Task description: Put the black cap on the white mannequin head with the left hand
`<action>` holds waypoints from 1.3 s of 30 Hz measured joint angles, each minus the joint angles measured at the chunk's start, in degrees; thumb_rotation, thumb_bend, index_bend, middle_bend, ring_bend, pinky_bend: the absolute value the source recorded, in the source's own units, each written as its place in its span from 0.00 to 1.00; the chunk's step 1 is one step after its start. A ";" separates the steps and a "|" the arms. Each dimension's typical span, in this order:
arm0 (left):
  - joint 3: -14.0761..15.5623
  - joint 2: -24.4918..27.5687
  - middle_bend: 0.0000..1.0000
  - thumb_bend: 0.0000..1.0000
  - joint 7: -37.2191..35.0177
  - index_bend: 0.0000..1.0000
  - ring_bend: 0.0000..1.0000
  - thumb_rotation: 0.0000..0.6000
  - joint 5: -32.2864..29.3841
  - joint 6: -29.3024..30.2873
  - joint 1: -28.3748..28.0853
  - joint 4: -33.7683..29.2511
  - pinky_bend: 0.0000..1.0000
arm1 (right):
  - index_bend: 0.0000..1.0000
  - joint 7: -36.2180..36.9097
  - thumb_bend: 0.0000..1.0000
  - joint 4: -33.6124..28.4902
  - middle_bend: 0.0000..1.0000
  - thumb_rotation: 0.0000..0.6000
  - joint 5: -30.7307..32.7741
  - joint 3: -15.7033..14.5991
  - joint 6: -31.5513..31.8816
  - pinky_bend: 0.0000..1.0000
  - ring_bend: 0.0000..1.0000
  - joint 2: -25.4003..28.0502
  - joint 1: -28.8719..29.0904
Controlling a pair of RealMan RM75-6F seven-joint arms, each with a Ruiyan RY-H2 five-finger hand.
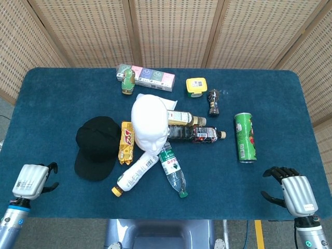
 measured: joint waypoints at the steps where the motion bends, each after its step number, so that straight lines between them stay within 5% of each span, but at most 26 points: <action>1: 0.02 -1.04 0.84 0.12 -0.51 0.52 0.70 1.00 0.05 -0.45 -0.41 1.28 0.82 | 0.44 0.13 0.12 0.12 0.48 1.00 0.07 0.00 0.00 0.45 0.46 0.00 -0.02; 18: -1.06 -15.03 0.85 0.12 -7.77 0.52 0.70 1.00 0.79 -3.22 -6.23 17.47 0.82 | 0.44 0.92 0.12 1.09 0.48 1.00 1.17 -0.16 0.59 0.45 0.46 -0.03 -0.91; 39: 1.83 -14.96 0.85 0.12 -9.65 0.52 0.70 1.00 0.91 -1.97 -5.63 17.22 0.82 | 0.44 1.86 0.12 1.91 0.48 1.00 1.49 -0.36 1.24 0.45 0.46 0.20 -1.78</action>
